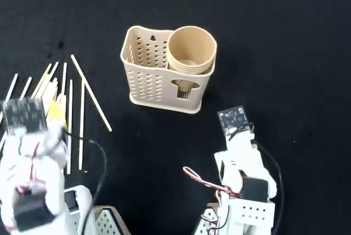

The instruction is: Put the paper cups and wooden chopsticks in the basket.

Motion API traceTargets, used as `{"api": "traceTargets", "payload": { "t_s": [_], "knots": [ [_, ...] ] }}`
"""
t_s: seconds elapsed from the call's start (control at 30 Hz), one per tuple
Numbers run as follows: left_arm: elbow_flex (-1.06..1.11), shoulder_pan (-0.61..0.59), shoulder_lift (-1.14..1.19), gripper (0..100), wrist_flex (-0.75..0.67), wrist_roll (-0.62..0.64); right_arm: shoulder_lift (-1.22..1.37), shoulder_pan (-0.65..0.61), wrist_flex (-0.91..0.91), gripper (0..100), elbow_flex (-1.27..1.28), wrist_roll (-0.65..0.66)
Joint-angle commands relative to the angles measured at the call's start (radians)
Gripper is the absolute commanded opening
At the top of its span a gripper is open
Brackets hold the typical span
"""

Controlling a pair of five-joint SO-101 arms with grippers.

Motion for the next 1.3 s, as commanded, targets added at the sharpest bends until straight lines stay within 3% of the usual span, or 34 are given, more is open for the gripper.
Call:
{"api": "traceTargets", "payload": {
  "t_s": [0.0,0.27,0.63,1.03,1.27],
  "knots": [
    [-0.170,-0.016,0.255,13,0.064,0.006,-0.074,0.008,0.008,8.2,-0.001,0.003],
    [-0.394,-0.016,0.637,13,0.187,-0.055,-0.074,0.008,0.008,8.2,-0.001,0.003],
    [-0.435,-0.150,0.982,13,0.075,-0.063,-0.074,0.008,0.008,8.2,-0.001,0.003],
    [-0.441,-0.163,1.258,13,0.066,-0.064,-0.074,0.008,0.008,8.2,-0.001,0.003],
    [-0.593,-0.331,1.333,13,0.075,-0.249,-0.074,0.008,0.008,8.2,-0.001,0.003]
  ]
}}
